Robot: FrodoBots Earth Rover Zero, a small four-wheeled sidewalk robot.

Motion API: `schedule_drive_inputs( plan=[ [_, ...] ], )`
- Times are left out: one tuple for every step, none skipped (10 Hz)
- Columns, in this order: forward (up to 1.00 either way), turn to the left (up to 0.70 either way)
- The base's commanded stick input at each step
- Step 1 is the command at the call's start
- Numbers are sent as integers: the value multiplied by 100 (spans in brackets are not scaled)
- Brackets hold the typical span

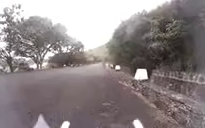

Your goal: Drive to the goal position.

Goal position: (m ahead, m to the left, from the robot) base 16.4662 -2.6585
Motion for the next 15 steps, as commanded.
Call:
schedule_drive_inputs(
  plan=[
    [50, 0],
    [50, 0],
    [50, 0],
    [50, 0],
    [50, 0],
    [50, 0],
    [50, 0],
    [50, 0],
    [50, 0],
    [50, 0],
    [50, 0],
    [50, 0],
    [50, 0],
    [50, 0],
    [50, 0]
  ],
)
